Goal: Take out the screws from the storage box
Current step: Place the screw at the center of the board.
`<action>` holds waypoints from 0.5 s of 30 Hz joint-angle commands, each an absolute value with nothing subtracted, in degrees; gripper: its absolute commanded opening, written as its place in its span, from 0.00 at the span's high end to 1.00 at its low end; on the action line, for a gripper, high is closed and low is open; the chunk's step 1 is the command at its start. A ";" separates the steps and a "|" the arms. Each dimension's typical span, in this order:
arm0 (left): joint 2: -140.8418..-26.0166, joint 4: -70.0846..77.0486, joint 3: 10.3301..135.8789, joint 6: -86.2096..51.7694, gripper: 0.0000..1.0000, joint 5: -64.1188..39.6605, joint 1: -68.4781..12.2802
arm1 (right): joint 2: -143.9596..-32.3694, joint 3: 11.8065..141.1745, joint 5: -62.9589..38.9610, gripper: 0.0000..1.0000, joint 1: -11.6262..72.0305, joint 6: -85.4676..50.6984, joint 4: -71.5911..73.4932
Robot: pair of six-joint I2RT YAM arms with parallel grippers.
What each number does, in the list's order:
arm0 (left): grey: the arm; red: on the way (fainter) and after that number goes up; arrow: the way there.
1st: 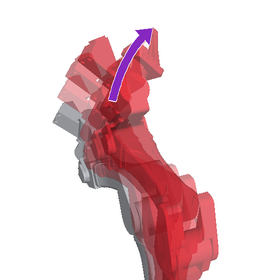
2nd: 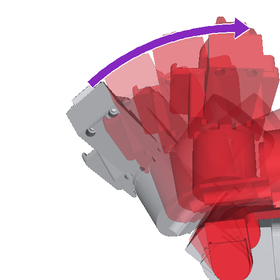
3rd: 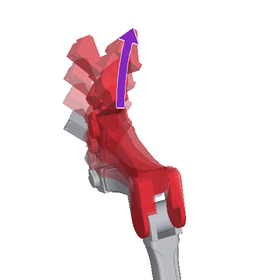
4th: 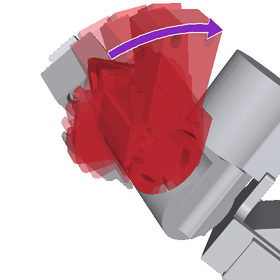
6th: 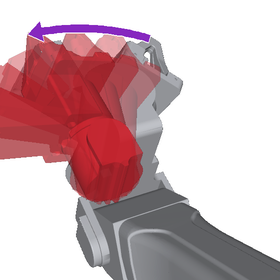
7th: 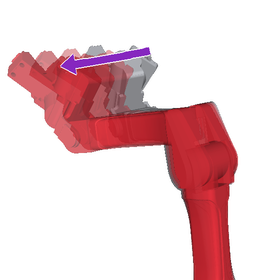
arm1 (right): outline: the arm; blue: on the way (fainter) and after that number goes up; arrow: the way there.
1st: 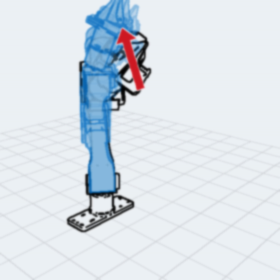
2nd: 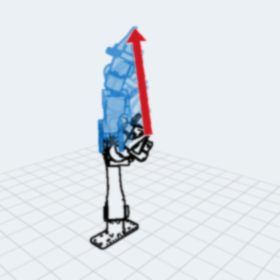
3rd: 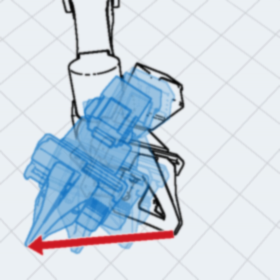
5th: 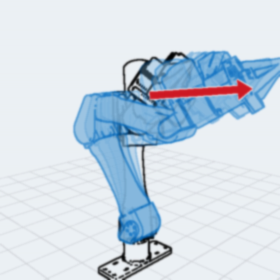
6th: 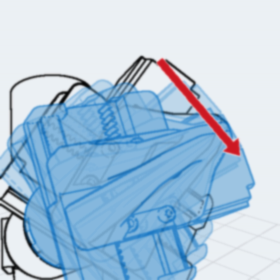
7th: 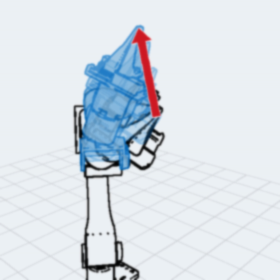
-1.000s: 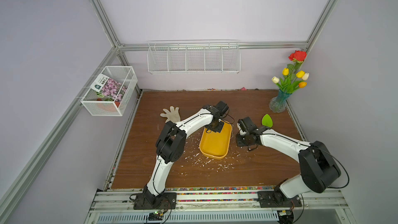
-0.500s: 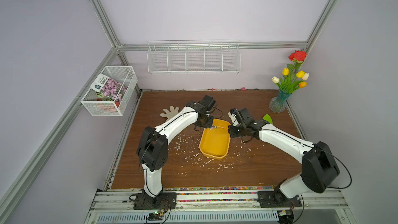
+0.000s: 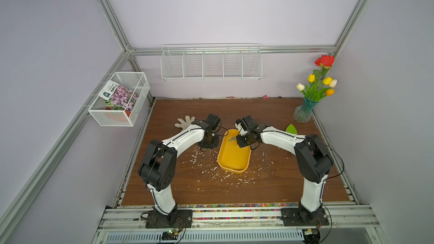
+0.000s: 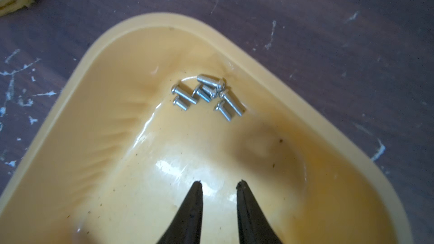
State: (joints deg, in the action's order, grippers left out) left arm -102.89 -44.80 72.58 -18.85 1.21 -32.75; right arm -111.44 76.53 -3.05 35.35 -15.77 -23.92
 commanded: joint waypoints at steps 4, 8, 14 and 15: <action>-105.14 -40.00 69.85 -19.48 0.96 1.84 -32.70 | -115.55 81.02 1.97 0.66 36.64 -13.10 -25.11; -106.00 -39.38 68.87 -19.12 0.95 1.85 -32.72 | -118.78 83.59 4.54 0.65 36.74 -12.93 -27.31; -106.62 -39.03 67.53 -19.00 0.94 1.75 -32.71 | -120.77 84.17 4.75 0.64 36.69 -12.76 -26.12; -106.75 -38.96 67.42 -18.95 0.94 1.78 -32.70 | -121.20 84.61 4.70 0.64 36.79 -12.74 -26.39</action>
